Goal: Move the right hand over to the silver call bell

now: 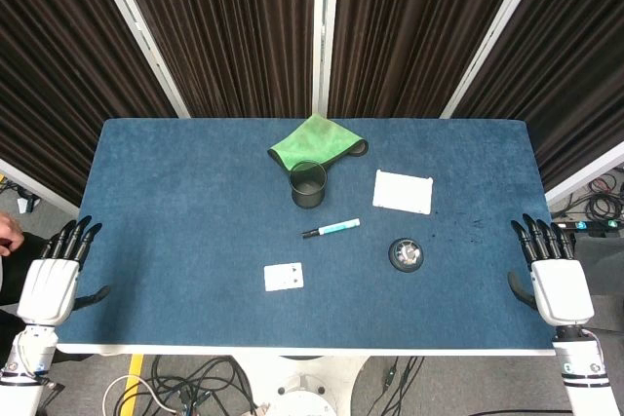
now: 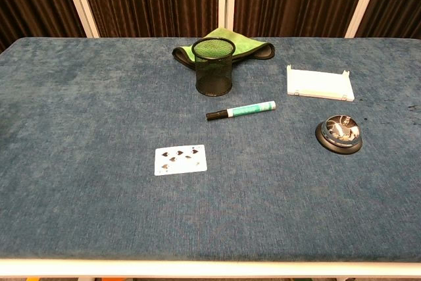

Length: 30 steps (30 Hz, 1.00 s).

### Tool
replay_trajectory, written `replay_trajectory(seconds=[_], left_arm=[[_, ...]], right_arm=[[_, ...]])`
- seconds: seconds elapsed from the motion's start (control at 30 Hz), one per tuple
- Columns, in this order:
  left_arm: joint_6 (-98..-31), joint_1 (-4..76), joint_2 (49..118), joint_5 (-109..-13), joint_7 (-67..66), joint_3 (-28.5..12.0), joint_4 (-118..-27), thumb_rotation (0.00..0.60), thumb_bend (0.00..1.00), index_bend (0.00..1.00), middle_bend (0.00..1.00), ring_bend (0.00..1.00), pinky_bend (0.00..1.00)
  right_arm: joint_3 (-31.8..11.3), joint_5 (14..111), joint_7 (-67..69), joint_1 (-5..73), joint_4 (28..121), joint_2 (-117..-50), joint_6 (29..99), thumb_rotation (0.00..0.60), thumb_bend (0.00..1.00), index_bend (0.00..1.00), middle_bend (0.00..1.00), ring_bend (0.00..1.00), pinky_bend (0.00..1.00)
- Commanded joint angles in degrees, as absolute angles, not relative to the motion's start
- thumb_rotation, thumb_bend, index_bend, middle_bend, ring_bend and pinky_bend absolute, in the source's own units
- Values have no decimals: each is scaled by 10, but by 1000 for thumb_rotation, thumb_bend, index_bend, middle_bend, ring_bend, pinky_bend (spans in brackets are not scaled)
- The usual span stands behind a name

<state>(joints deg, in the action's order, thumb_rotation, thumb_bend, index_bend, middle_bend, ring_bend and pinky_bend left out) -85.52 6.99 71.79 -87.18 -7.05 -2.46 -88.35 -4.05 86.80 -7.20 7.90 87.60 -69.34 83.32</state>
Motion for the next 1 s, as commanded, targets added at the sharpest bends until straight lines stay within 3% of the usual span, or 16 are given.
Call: replay_trajectory(seconds=[0.03,0.33,0.4,0.47,0.53,0.6,0.67,0.73,0.83,1.0], left_arm=[[-856,69,719,-873,-69,-24,-882,600,27,88,11,0,166],[-855,70,718,-872,-66,-25,-879,600,26,88,11,0,166],[-854,72,716,-872,-65,-26,-881,600,26,88,11,0,166],[-854,71,715,-872,-65,-25,-882,600,27,88,11,0,166],[-856,69,716,-872,-64,-24,-882,600,26,88,11,0,166],[-857,67,719,-872,-63,-22,-877,600,26,88,11,0,166],[-858,67,725,-871,-61,-22,-869,600,27,88,11,0,166],[-856,67,728,-870,-59,-21,-866,600,26,88,11,0,166],[-856,68,729,-872,-60,-21,-865,600,27,88,11,0,166],[-857,66,728,-874,-65,-19,-868,600,27,88,11,0,166]], right_arm=[[-40,870,-74,79,877,-694,833,600,293,0,0,0,0],[-39,874,-77,82,883,-693,833,600,312,0,0,0,0],[-37,875,-78,83,882,-696,830,600,427,0,0,0,0],[-36,875,-82,84,882,-699,827,600,769,0,6,0,0],[-39,872,-90,84,882,-703,830,600,983,0,36,0,4],[-42,873,-99,84,878,-710,837,600,1000,0,131,74,149],[-43,877,-100,85,873,-718,840,600,1000,0,334,287,399],[-38,881,-104,87,866,-725,834,600,1000,0,649,564,616],[-25,895,-128,94,850,-744,821,600,1000,7,795,675,684],[-1,913,-156,107,819,-790,786,600,1000,36,863,736,689]])
